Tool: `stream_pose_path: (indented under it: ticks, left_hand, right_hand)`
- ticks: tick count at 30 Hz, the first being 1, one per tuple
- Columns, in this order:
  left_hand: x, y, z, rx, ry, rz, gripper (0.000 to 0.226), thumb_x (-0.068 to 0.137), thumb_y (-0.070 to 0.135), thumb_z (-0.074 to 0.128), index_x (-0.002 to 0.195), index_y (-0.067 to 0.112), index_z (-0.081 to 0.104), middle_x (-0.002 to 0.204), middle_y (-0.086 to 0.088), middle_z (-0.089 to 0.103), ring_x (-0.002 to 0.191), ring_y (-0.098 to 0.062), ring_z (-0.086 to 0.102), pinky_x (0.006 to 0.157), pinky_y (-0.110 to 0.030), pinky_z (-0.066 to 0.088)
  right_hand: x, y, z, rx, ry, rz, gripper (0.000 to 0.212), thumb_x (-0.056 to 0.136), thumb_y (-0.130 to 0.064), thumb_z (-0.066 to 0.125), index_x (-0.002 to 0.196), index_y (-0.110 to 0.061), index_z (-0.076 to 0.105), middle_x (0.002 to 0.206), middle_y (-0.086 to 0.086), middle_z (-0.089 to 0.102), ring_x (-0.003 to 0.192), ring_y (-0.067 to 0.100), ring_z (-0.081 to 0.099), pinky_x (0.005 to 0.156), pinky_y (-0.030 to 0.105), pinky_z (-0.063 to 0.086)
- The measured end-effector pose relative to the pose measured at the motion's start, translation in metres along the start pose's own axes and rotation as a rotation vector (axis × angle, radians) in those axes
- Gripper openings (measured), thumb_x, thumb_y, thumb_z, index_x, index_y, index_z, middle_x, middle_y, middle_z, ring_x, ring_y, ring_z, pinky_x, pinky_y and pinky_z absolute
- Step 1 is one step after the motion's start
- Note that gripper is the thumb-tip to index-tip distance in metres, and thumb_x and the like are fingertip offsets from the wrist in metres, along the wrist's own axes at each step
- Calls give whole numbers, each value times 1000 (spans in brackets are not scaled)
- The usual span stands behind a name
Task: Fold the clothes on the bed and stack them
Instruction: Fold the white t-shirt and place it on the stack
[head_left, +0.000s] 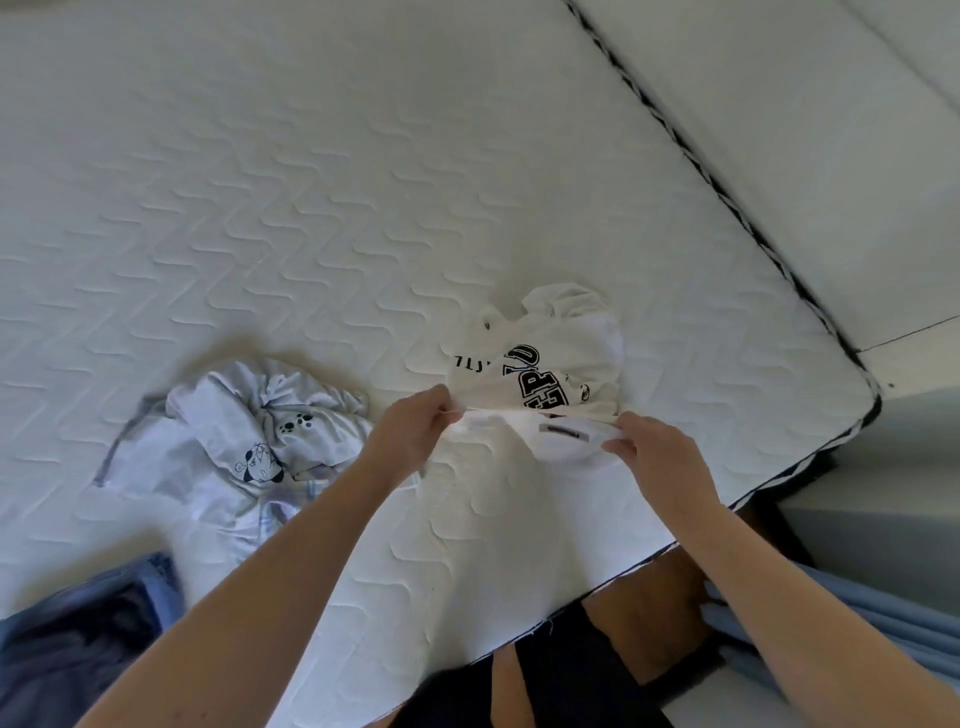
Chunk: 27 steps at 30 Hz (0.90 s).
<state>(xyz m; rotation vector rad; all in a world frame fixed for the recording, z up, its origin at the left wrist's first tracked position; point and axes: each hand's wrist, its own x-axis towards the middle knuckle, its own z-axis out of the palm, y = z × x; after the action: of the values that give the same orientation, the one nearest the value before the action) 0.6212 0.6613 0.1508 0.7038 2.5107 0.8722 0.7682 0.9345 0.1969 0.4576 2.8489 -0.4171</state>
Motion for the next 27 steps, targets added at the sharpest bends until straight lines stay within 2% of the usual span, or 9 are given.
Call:
stream_pose_path:
  ticks: [2, 7, 12, 16, 19, 20, 22, 25, 27]
  left_hand:
    - [-8, 24, -19, -88, 65, -11, 17, 96, 23, 60, 89, 8, 55, 76, 1, 59, 71, -23, 54, 67, -35, 42]
    - [-26, 78, -77, -209, 169, 42, 11, 96, 24, 59, 91, 15, 57, 77, -2, 62, 70, -17, 54, 63, -13, 36]
    - [-39, 129, -137, -234, 250, 134, 9, 97, 24, 58, 92, 17, 60, 63, 8, 47, 58, -2, 46, 59, -11, 34]
    - [-41, 172, -176, -260, 336, 209, 12, 101, 23, 49, 95, 16, 56, 71, 2, 49, 60, -2, 42, 58, -13, 33]
    - [-44, 205, -198, -276, 432, 258, 13, 103, 19, 43, 92, 17, 50, 73, 7, 46, 60, 5, 43, 58, -9, 33]
    - [-46, 216, -204, -291, 466, 275, 14, 103, 17, 42, 91, 16, 49, 74, 9, 46, 61, 7, 43, 59, -9, 33]
    - [-50, 237, -216, -317, 523, 309, 15, 104, 15, 39, 92, 16, 47, 78, 11, 45, 65, 6, 42, 62, -9, 33]
    - [-53, 270, -231, -399, 585, 307, 19, 105, 20, 36, 89, 24, 44, 79, 12, 43, 65, 4, 39, 60, -10, 33]
    - [-53, 292, -240, -499, 603, 283, 20, 105, 25, 37, 87, 27, 45, 75, 12, 41, 63, -1, 37, 56, -15, 34]
  right_hand:
    - [-10, -4, -23, 29, 85, 16, 18, 95, -25, 59, 96, -7, 61, 79, 7, 63, 71, 30, 59, 61, 34, 38]
    - [-30, -19, -84, 129, 313, 20, 10, 96, -14, 56, 94, -7, 62, 79, 9, 62, 70, 30, 57, 61, 35, 41]
    - [-45, -37, -146, 248, 465, 57, 15, 98, -14, 52, 104, -9, 65, 87, 7, 68, 77, 24, 58, 67, 31, 42]
    - [-48, -41, -195, 426, 615, 69, 14, 96, -14, 53, 101, -17, 66, 81, 2, 68, 78, 22, 59, 64, 26, 40]
    - [-47, -42, -229, 525, 698, 53, 13, 95, -16, 53, 95, -24, 64, 79, -4, 66, 75, 16, 57, 61, 14, 39]
    - [-47, -43, -239, 562, 723, 40, 13, 95, -17, 53, 94, -26, 63, 78, -4, 66, 75, 16, 57, 62, 16, 40]
    - [-48, -43, -259, 629, 782, 22, 12, 93, -20, 53, 91, -27, 63, 75, -10, 64, 72, 11, 58, 64, 22, 44]
    - [-50, -41, -289, 684, 863, -38, 10, 90, -23, 55, 87, -30, 62, 73, -18, 62, 69, -4, 54, 63, 9, 38]
    - [-52, -37, -310, 729, 875, -70, 10, 90, -23, 57, 87, -31, 62, 75, -14, 64, 69, -3, 55, 63, 7, 37]
